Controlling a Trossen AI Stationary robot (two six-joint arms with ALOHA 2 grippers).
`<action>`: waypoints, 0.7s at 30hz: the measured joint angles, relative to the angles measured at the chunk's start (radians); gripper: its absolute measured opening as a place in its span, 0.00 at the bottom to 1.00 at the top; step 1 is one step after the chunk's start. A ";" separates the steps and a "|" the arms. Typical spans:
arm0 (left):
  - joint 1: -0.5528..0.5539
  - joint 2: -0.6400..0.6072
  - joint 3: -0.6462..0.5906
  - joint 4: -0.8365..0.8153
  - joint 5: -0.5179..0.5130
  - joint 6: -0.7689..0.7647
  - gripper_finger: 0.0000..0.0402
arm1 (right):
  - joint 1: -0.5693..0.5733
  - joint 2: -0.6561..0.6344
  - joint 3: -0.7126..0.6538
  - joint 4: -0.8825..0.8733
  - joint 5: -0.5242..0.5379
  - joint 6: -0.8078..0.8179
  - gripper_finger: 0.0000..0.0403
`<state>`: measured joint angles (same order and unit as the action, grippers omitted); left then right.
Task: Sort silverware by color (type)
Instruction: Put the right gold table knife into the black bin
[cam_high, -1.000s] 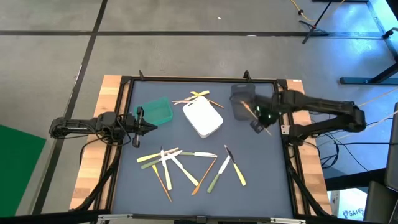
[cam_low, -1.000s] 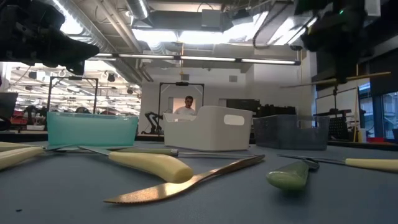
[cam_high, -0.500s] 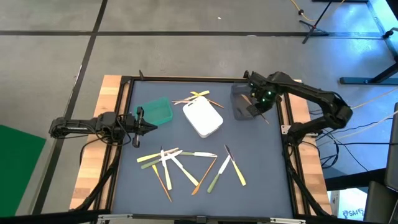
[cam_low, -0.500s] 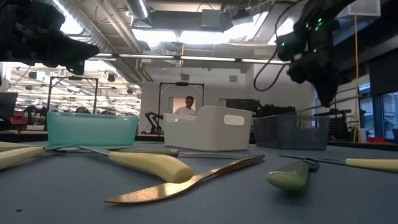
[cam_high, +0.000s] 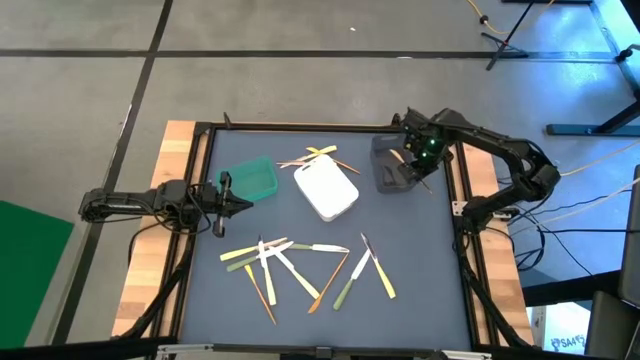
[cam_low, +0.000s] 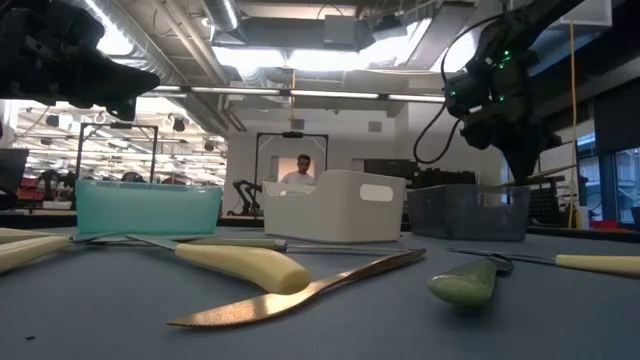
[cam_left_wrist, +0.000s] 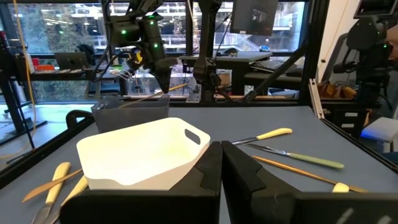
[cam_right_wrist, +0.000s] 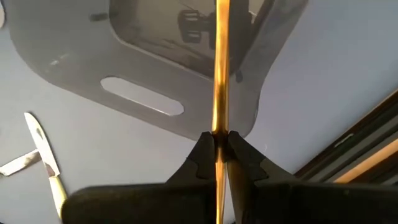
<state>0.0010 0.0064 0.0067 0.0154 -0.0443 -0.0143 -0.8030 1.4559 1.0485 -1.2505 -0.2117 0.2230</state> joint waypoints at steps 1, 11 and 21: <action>0.000 0.000 0.000 0.000 0.000 0.000 0.00 | -0.005 0.000 0.000 0.005 -0.007 0.000 0.01; 0.000 0.000 0.000 0.003 -0.022 0.000 0.00 | -0.002 0.000 0.000 0.092 -0.087 -0.010 0.01; 0.000 0.000 0.000 0.003 -0.023 0.000 0.00 | -0.003 0.017 0.000 0.129 -0.048 -0.072 0.01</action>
<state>0.0012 0.0064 0.0067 0.0185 -0.0678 -0.0140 -0.8056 1.4730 1.0485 -1.1214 -0.2601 0.1509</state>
